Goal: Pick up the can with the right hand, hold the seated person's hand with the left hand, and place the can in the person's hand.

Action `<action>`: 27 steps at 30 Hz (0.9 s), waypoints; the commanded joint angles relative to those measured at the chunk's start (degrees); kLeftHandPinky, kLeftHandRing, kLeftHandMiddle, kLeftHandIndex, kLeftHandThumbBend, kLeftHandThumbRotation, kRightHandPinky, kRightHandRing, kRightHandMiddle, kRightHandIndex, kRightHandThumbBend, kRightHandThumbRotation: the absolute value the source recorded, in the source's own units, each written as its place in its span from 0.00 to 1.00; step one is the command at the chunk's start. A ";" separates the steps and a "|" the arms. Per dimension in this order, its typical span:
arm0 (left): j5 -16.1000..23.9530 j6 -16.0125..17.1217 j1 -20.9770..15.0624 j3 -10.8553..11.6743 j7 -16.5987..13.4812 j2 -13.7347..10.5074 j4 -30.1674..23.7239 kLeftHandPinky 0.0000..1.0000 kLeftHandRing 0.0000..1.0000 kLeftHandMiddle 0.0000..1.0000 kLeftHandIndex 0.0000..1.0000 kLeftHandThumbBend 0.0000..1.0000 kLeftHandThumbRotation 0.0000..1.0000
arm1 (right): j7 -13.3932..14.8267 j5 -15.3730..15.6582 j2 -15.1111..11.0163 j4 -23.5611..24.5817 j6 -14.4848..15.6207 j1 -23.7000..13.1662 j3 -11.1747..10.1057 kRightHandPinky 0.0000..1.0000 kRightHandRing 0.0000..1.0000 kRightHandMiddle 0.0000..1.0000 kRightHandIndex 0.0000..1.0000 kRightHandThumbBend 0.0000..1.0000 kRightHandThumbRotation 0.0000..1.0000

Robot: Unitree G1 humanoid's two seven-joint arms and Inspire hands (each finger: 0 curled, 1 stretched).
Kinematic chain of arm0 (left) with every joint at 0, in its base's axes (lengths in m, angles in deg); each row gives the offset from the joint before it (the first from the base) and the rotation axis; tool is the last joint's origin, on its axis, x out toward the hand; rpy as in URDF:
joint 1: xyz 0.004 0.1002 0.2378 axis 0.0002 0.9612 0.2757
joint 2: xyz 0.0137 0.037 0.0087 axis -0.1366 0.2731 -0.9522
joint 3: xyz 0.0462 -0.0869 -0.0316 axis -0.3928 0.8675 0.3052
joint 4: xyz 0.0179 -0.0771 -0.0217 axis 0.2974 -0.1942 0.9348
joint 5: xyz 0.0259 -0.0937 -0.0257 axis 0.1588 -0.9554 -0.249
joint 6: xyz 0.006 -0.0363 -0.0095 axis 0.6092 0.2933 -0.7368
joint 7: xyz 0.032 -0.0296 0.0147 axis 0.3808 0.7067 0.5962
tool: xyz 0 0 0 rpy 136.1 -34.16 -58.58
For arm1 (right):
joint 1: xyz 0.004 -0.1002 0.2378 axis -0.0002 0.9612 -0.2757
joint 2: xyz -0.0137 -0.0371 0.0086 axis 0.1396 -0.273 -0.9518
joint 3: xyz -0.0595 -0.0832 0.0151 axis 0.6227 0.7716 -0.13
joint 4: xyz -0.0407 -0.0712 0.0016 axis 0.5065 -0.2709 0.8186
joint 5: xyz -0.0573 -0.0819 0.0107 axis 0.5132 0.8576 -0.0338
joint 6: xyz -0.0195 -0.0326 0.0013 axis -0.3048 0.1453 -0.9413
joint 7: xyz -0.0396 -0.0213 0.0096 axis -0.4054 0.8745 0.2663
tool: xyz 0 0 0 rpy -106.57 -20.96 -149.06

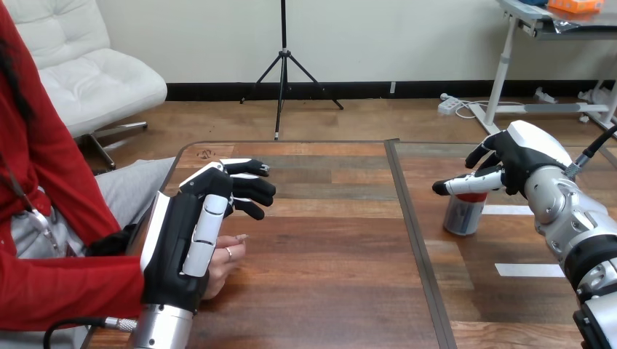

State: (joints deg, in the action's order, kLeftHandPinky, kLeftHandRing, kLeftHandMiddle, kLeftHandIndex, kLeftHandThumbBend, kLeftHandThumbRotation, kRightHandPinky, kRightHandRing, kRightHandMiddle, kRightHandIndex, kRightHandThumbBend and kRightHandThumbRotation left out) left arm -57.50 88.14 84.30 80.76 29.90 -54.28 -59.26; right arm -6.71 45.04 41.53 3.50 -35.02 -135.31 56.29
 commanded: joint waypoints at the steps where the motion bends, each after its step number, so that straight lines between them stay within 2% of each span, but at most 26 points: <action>1: -0.08 0.85 -3.72 0.54 -0.44 -0.35 -0.28 0.46 0.54 0.55 0.59 0.61 1.00 | 0.14 -0.40 0.76 -0.09 -0.52 -0.91 -0.28 0.44 0.53 0.58 0.60 0.99 0.40; 27: -0.47 1.24 -4.15 0.57 -0.20 -0.54 0.48 0.45 0.55 0.55 0.59 0.57 1.00 | 1.35 -1.14 0.96 0.24 -1.30 -2.07 -0.68 0.39 0.48 0.52 0.53 0.98 0.37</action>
State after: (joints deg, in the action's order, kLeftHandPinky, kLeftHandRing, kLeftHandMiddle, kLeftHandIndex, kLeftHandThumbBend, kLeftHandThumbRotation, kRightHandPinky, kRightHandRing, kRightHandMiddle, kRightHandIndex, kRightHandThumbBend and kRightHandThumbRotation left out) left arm -57.53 88.14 84.28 80.76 29.67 -54.30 -59.24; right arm -6.20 44.50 41.91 3.48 -35.56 -135.30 56.28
